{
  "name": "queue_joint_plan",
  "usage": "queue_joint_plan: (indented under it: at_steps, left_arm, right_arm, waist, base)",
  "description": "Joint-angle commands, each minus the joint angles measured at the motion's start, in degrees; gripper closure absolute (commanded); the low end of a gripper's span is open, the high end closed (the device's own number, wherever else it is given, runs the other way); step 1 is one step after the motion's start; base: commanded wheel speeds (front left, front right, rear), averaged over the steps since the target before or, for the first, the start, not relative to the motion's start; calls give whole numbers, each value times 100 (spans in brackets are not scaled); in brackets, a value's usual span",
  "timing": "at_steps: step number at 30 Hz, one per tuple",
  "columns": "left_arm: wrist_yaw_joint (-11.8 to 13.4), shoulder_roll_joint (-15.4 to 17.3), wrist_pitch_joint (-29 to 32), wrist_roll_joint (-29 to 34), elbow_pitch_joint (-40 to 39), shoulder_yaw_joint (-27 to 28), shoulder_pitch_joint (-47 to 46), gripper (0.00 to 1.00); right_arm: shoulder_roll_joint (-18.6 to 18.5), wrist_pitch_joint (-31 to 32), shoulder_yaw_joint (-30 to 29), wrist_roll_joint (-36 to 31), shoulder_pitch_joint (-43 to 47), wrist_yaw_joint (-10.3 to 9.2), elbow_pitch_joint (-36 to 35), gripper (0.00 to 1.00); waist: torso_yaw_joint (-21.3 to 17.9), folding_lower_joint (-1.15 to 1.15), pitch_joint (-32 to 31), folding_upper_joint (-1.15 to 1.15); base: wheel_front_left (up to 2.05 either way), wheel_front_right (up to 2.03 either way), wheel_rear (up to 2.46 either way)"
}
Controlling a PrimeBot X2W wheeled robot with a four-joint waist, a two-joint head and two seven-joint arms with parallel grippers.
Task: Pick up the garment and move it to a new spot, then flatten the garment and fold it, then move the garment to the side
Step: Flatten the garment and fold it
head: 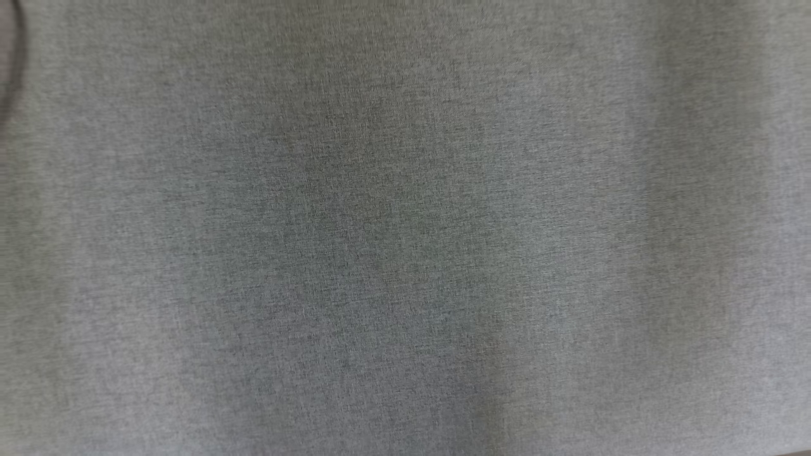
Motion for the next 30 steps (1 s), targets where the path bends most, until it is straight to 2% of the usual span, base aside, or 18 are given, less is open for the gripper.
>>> queue_joint_plan:
  at_steps: [1,8,13,17,23,26,30]
  left_arm:
    - [-21,66,13,-67,-53,-152,286,100]
    - [-30,195,178,-611,-562,-739,1179,100]
    - [-31,368,280,-1060,-939,-910,2163,100]
    - [1,466,344,-1254,-1137,-992,3098,100]
    - [214,264,201,-1457,-1354,-1167,4577,100]
    - [327,116,134,-1562,-1433,-1286,5223,100]
    - [456,-34,24,-1672,-1517,-1413,5942,100]
  right_arm:
    - [-138,148,120,88,344,-13,-74,100]
    - [-329,901,398,518,1489,-13,-612,100]
    - [-479,1703,423,950,2707,-13,-1428,100]
    - [-408,2484,245,1234,3821,-13,-2110,100]
    - [-159,3498,-305,1200,5451,-13,-2991,100]
    - [-52,3913,-542,979,6185,-13,-3423,100]
    - [271,4336,-902,782,6989,-13,-3973,100]
  waist:
    - [22,0,-160,0]
    - [73,0,-704,0]
    - [136,0,-1288,0]
    - [164,0,-1761,0]
    - [243,0,-2364,0]
    - [279,0,-2596,0]
    - [315,0,-2832,0]
  base:
    - [0,0,0]
    - [0,0,0]
    - [0,0,0]
    - [0,0,0]
    - [0,0,0]
    - [0,0,0]
    - [0,0,0]
